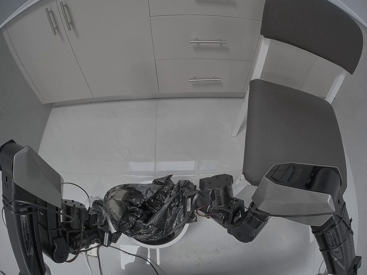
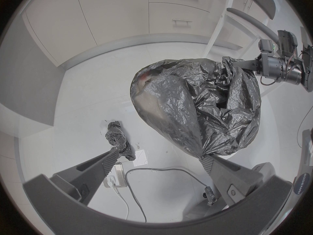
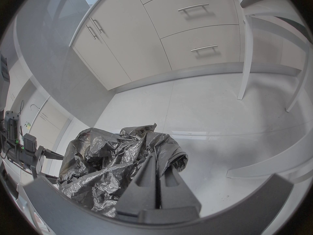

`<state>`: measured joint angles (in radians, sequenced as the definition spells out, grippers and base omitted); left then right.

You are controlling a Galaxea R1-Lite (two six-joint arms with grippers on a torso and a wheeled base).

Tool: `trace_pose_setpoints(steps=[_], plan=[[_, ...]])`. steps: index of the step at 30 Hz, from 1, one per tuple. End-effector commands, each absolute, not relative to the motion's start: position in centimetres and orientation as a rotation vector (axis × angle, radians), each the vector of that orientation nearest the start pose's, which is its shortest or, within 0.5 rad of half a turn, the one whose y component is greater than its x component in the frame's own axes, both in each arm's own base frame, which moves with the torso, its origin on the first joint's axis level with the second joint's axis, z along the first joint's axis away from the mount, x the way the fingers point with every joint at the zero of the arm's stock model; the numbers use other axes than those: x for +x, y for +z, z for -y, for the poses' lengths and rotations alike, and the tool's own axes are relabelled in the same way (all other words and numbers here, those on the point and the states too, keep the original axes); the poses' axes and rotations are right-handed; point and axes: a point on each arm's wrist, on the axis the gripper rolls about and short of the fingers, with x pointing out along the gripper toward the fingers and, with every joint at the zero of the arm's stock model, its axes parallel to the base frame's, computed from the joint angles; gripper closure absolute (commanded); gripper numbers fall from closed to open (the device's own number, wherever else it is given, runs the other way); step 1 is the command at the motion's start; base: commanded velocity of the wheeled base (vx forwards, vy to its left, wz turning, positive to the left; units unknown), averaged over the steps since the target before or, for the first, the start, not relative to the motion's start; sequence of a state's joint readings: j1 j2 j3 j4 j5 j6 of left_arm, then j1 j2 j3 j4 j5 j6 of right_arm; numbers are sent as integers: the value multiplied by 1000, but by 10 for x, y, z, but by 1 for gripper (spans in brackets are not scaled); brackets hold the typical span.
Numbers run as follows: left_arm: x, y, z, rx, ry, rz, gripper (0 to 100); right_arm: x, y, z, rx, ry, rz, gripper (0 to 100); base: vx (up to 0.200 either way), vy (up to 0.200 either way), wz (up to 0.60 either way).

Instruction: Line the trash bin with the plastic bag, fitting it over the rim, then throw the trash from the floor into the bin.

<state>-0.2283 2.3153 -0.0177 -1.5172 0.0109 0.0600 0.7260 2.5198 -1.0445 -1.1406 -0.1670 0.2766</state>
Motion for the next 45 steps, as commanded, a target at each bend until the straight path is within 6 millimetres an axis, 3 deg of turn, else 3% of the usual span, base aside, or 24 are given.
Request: trace_pose_setpoints(steps=[1, 8, 16, 23, 29, 38, 42, 45], plan=[[206, -31, 49, 152, -234, -786, 0, 325, -27, -283, 118, 505, -384, 100, 0, 0, 0], [207, -25, 49, 142, -231, -762, 0, 323, -22, -282, 113, 516, -393, 100, 0, 0, 0], [204, -27, 49, 140, -235, -793, 0, 305, -34, -281, 63, 578, -453, 100, 0, 0, 0], [192, -18, 68, 21, -292, -839, 0, 314, -24, -282, 78, 556, -415, 100, 0, 0, 0], [193, -10, 70, -32, -374, -814, 0, 314, -19, -279, 53, 558, -402, 100, 0, 0, 0], [242, 6, 88, -288, -447, -639, 0, 300, -6, -290, 26, 599, -409, 100, 0, 0, 0], [250, 8, 92, -320, -498, -618, 0, 299, 3, -294, 25, 607, -405, 100, 0, 0, 0], [250, 12, 107, -309, -561, -598, 0, 301, 17, -305, 40, 627, -374, 100, 0, 0, 0]])
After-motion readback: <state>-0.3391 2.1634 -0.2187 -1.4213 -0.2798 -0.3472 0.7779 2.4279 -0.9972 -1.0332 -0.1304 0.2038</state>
